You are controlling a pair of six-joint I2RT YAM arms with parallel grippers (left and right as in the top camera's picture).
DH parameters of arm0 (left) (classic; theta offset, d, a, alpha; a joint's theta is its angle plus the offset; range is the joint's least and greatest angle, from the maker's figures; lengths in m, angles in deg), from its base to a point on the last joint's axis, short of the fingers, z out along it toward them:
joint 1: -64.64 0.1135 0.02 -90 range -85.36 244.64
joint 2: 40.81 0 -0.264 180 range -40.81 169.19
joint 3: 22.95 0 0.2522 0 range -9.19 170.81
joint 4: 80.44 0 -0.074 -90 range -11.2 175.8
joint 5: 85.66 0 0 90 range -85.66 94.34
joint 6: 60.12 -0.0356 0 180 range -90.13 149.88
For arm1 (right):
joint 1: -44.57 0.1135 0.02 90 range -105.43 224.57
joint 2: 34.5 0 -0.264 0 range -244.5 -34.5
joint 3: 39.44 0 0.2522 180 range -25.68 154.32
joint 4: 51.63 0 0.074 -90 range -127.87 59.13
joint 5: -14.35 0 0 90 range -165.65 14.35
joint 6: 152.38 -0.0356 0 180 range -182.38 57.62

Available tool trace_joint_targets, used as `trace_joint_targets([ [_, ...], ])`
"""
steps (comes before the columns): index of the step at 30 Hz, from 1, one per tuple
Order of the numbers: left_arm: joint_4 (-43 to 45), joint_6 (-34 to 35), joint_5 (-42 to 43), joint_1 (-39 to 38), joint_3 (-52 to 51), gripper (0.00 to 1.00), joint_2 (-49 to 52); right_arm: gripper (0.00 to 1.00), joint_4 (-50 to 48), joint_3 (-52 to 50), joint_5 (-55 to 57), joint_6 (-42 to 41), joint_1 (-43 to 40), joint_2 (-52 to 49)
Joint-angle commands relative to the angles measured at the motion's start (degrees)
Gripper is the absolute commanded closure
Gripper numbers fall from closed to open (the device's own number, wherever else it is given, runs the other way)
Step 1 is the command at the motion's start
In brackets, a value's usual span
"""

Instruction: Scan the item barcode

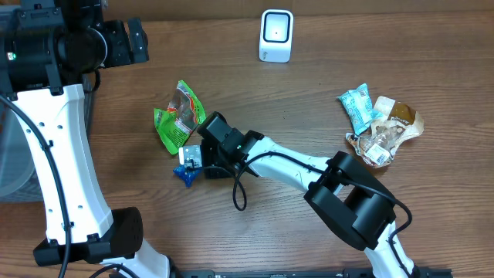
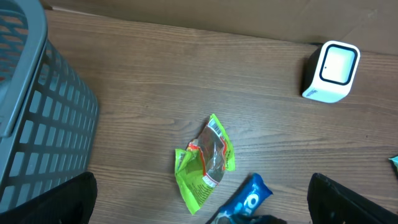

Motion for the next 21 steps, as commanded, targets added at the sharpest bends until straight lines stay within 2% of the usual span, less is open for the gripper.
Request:
trace_joint_targets([
  [1, 0.07, 0.57, -0.17, -0.02, 0.17, 0.0, 0.46, 0.6, 1.79, 0.66, -0.81, -1.73, -0.68, -0.83],
  [5, 0.07, 0.57, -0.17, -0.02, 0.17, 0.0, 0.46, 0.79, 1.86, 0.68, -0.7, -10.84, -0.68, -0.79],
  [6, 0.07, 0.57, -0.17, -0.02, 0.17, 0.01, 0.46, 0.88, 2.05, 0.81, 0.17, -15.12, -0.66, -0.61],
  [8, 0.09, 0.57, -0.17, -0.02, 0.17, 0.0, 0.46, 0.96, 2.84, 0.83, 2.19, -21.66, -0.66, 0.39],
  [9, 0.07, 0.57, -0.17, -0.02, 0.17, 0.0, 0.46, 0.96, 4.26, 0.83, 3.1, -26.51, -0.68, 2.08],
  [12, 0.07, 0.59, -0.17, -0.02, 0.17, 0.0, 0.46, 0.96, 8.13, 0.83, 2.89, -33.9, -0.7, 6.32],
  [14, 0.07, 0.57, -0.17, -0.02, 0.17, 0.0, 0.46, 0.96, 11.98, 0.83, -0.35, -35.21, -0.9, 9.68],
  [17, 0.07, 0.59, -0.17, -0.02, 0.17, 0.0, 0.46, 0.93, 18.8, 0.83, -10.71, -36.7, -2.75, 14.23],
  [21, 0.07, 0.57, -0.17, -0.02, 0.17, 0.0, 0.46, 0.96, 25.31, 0.81, -33.51, -36.68, -8.63, 14.97],
])
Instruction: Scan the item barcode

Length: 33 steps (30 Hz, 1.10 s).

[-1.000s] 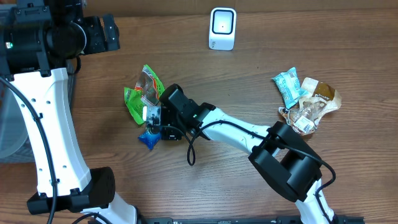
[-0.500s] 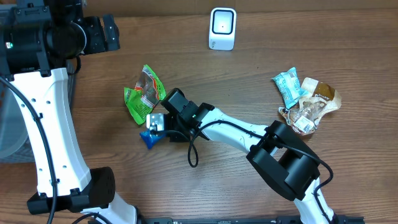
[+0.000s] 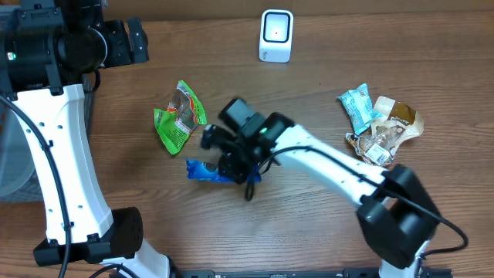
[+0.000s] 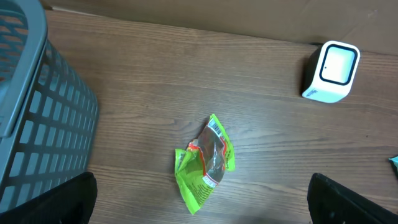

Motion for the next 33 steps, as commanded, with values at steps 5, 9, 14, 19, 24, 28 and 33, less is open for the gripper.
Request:
trace_joint_targets([
  [5, 0.07, 0.57, -0.17, -0.02, 0.17, 0.0, 0.46, 0.96, 3.52, 0.24, -41.77, -1.53, -13.88, 1.92],
  [9, 0.07, 0.59, -0.17, -0.02, 0.17, 0.0, 0.46, 0.96, 3.21, 0.17, -45.11, -7.02, -19.47, 1.49],
  [14, 0.07, 0.59, -0.17, -0.02, 0.17, 0.0, 0.46, 0.96, 2.25, -0.33, -35.65, -17.27, -20.31, -3.1],
  [19, 0.07, 0.57, -0.17, -0.02, 0.17, 0.0, 0.46, 0.67, 1.51, -0.33, -15.76, -27.36, -19.45, -6.97],
  [24, 0.07, 0.57, -0.17, -0.02, 0.17, 0.0, 0.46, 0.5, 1.64, 2.12, -6.19, -25.22, -19.54, -6.27],
  [28, 0.09, 0.57, -0.17, -0.02, 0.17, 0.0, 0.46, 0.36, 2.23, 2.67, -2.19, -15.58, -16.13, -5.57],
  [33, 0.07, 0.59, -0.17, -0.02, 0.17, 0.0, 0.46, 0.31, 3.1, 2.67, 11.21, -8.76, -5.46, -5.6],
])
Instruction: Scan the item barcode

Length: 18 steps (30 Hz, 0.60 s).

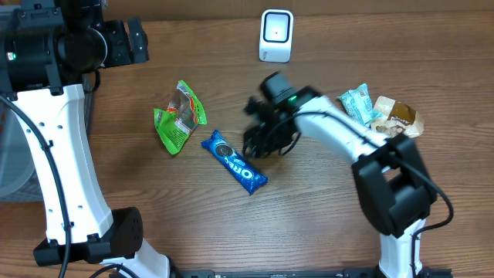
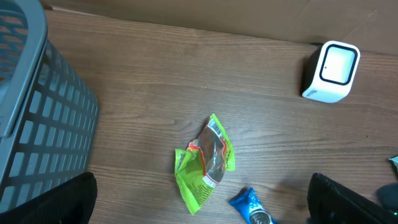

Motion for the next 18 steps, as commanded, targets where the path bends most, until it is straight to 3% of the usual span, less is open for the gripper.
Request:
trace_joint_targets([
  [1, 0.09, 0.55, -0.17, -0.02, 0.17, 0.0, 0.46, 0.31, 0.24, 1.53, 11.76, 6.1, 7.45, 1.75],
  [6, 0.09, 0.55, -0.17, -0.02, 0.17, 0.0, 0.46, 0.25, 0.5, 1.51, 22.16, 6.05, 13.84, 1.51],
  [11, 0.09, 0.57, -0.17, -0.02, 0.17, 0.0, 0.46, 0.28, 0.46, 1.53, 29.31, 4.26, 15.8, -0.85],
  [13, 0.09, 0.55, -0.17, -0.02, 0.17, 0.0, 0.46, 0.33, 0.46, 1.53, 32.85, 2.56, 16.48, -1.05],
  [16, 0.09, 0.55, -0.17, -0.02, 0.17, 0.0, 0.46, 0.48, 0.02, 1.53, 34.42, 0.83, 16.96, -1.05],
  [18, 0.09, 0.55, -0.17, -0.02, 0.17, 0.0, 0.46, 0.48, 0.28, 1.53, 34.29, 0.85, 16.98, -1.05],
])
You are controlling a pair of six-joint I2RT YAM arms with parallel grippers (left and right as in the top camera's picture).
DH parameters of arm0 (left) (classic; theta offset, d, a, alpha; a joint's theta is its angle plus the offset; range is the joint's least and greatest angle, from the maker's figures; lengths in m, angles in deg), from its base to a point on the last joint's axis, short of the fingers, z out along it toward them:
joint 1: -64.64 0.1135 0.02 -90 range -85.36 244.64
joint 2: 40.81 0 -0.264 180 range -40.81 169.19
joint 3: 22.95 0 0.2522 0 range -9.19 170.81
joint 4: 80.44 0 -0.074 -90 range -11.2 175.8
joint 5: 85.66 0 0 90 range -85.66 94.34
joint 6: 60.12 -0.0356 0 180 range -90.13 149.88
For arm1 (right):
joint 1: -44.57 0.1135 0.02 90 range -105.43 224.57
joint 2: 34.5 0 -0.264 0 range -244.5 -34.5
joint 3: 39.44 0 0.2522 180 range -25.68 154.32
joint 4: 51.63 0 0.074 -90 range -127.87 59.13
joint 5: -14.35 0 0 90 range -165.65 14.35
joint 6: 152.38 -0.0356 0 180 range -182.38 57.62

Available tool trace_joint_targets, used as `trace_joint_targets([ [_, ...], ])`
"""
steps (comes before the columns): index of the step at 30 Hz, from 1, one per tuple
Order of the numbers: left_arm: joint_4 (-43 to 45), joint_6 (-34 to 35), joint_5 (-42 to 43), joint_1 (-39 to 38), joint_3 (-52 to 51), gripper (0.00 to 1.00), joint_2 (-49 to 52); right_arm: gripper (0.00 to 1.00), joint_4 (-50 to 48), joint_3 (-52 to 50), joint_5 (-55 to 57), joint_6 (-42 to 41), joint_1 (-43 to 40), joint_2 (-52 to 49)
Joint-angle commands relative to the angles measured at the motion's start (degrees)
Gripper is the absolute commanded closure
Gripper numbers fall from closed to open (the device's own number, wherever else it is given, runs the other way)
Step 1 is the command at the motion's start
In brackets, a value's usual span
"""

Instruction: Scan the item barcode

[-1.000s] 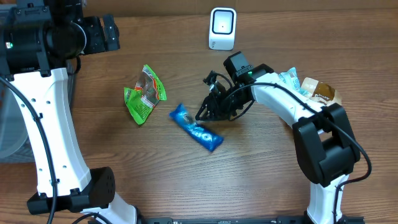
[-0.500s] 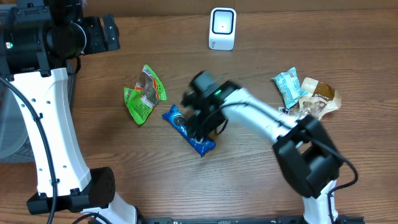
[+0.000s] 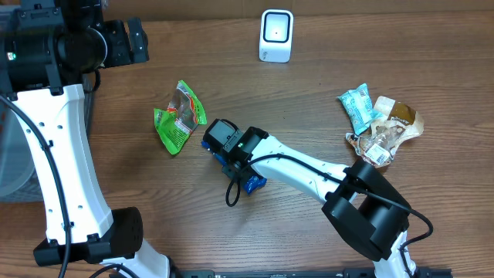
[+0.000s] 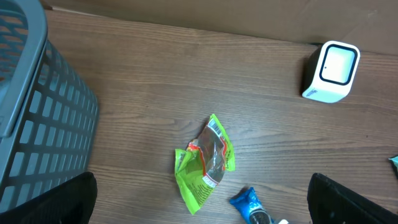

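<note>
A blue Oreo packet [image 3: 252, 184] lies on the table, and its upper end [image 4: 247, 203] shows in the left wrist view. My right gripper [image 3: 227, 151] is down over the packet's middle and hides most of it; its jaws are hidden under the wrist. The white barcode scanner [image 3: 275, 35] stands at the far edge, facing the table, and is also in the left wrist view [image 4: 331, 71]. My left gripper [image 4: 200, 208] hangs high over the left side, open wide, with only the dark fingers [image 4: 50, 200] showing.
A crumpled green packet [image 3: 179, 117] lies just left of the Oreo packet. Several snack wrappers [image 3: 380, 123] are heaped at the right. A grey slatted basket [image 4: 37, 112] stands off the table's left side. The left arm's white column [image 3: 65, 170] rises along the left.
My right gripper was up and to the right of the Oreo packet, which lay in full view. Now it is down on the packet's middle. The left arm has not moved.
At first my right gripper was at the blue packet, left of centre and below the green packet. Then gripper and packet were further right. Later the packet lay flat, label up, with the gripper away to its right. Now the gripper is back over it.
</note>
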Motion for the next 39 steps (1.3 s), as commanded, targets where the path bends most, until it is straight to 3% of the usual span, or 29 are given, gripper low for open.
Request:
trace_joint_targets([
  [1, 0.07, 0.57, -0.17, -0.02, 0.17, 0.0, 0.46, 0.4, 1.03, 1.88, 0.92, 0.22, 0.79, -0.85],
  [8, 0.07, 0.59, -0.17, -0.02, 0.17, 0.0, 0.46, 0.14, 3.61, 4.09, 0.39, 0.96, 2.91, -1.7],
  [10, 0.07, 0.57, -0.17, -0.02, 0.17, 0.0, 0.46, 0.16, 3.82, 4.09, -2.91, 1.07, 0.74, -2.73],
  [12, 0.07, 0.57, -0.17, -0.02, 0.17, 0.0, 0.46, 0.25, 4.26, 4.09, -6.73, 2.91, -0.92, -2.8],
  [14, 0.07, 0.57, -0.17, -0.02, 0.17, 0.0, 0.46, 0.41, 4.15, 4.09, -9.7, 4.17, -2.29, -3.19],
  [16, 0.07, 0.57, -0.17, -0.02, 0.17, 0.0, 0.46, 0.44, 4.13, 4.24, -9.92, 4.26, -2.64, -3.54],
  [18, 0.07, 0.59, -0.17, -0.02, 0.17, 0.0, 0.46, 0.53, 4.52, 4.7, -9.9, 4.24, -2.8, -3.56],
  [22, 0.07, 0.59, -0.17, -0.02, 0.17, 0.0, 0.46, 0.89, 5.33, 6.01, -9.92, 3.76, -2.73, -3.54],
  [26, 0.07, 0.59, -0.17, -0.02, 0.17, 0.0, 0.46, 0.96, 6.38, 7.17, -10.08, 3.8, -2.71, -3.5],
  [31, 0.07, 0.57, -0.17, -0.02, 0.17, 0.0, 0.46, 0.96, 9.03, 10.51, -15.45, 1.2, -3.23, -3.06],
  [39, 0.07, 0.59, -0.17, -0.02, 0.17, 0.0, 0.46, 0.96, 10.97, 15.08, -70.75, 1.22, -19.02, -2.64],
])
